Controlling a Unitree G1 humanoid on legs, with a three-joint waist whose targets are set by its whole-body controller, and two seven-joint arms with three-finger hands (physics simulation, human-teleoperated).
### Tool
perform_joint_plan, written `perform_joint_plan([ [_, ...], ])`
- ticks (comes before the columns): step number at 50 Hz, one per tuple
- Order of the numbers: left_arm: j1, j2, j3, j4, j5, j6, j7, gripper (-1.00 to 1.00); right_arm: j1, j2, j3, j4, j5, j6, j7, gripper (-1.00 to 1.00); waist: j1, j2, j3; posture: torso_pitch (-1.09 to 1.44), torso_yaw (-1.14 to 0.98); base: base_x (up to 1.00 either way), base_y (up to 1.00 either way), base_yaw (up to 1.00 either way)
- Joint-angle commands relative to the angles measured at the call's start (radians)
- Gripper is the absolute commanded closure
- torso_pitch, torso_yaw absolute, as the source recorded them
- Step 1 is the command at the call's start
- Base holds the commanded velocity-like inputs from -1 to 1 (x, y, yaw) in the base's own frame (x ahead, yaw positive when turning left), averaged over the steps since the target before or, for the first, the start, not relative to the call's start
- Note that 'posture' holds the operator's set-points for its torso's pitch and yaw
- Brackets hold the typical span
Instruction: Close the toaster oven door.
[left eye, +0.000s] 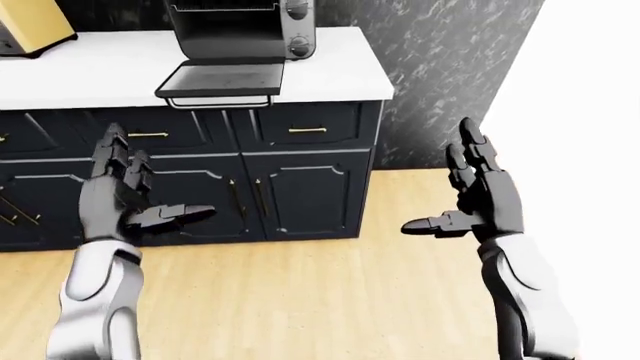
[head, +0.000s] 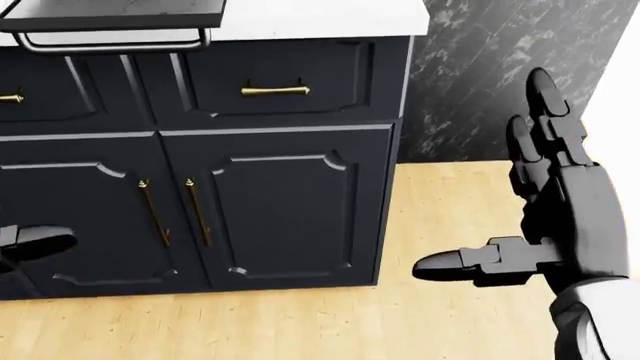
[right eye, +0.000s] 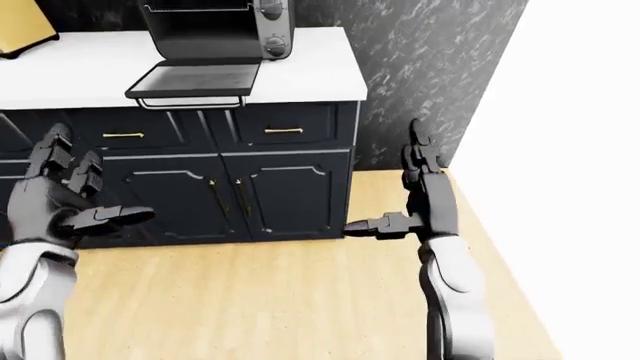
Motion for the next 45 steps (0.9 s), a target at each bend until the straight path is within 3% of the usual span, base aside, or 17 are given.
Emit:
perform_joint_plan([
  [1, -0.026, 0.017, 0.027, -0.046, -0.06, 0.029, 0.006, -1.0, -0.037, -0.017, -0.018, -0.047, 0.017, 0.004, -0.006, -1.0, 0.0, 0.003, -0.017, 0.0, 0.0, 0.0, 0.0, 0.0],
  [16, -0.074, 0.186, 0.161, -0.038, -0.133, 0.083, 0.014, -1.0, -0.097, -0.075, -0.061, -0.07, 0.054, 0.067, -0.014, -1.0, -0.002, 0.011, -0.006, 0.0, 0.0, 0.0, 0.0, 0.0],
  [25, -0.036, 0.193, 0.194, -0.038, -0.138, 0.066, 0.008, -1.0, -0.107, -0.084, -0.06, -0.1, 0.048, 0.085, -0.007, -1.0, 0.001, 0.014, -0.004, 0.0, 0.0, 0.0, 0.0, 0.0],
  [38, -0.019, 0.252, 0.27, 0.057, -0.149, 0.016, -0.008, -1.0, -0.125, -0.097, -0.068, -0.108, 0.042, 0.088, 0.001, -1.0, 0.0, 0.017, -0.002, 0.0, 0.0, 0.0, 0.0, 0.0],
  [39, -0.018, 0.257, 0.273, 0.066, -0.147, 0.009, -0.01, -1.0, -0.131, -0.1, -0.073, -0.111, 0.045, 0.094, 0.0, -1.0, -0.001, 0.02, -0.021, 0.0, 0.0, 0.09, 0.02, 0.0],
  [41, -0.02, 0.265, 0.278, 0.072, -0.153, 0.01, -0.007, -1.0, -0.136, -0.103, -0.076, -0.127, 0.051, 0.11, -0.001, -1.0, -0.001, 0.019, 0.004, 0.0, 0.0, 0.14, 0.03, 0.0],
  [45, -0.031, 0.295, 0.295, 0.082, -0.17, 0.015, 0.003, -1.0, -0.146, -0.112, -0.085, -0.135, 0.061, 0.128, -0.006, -1.0, -0.002, 0.02, 0.01, 0.0, 0.0, 0.14, 0.04, 0.0],
])
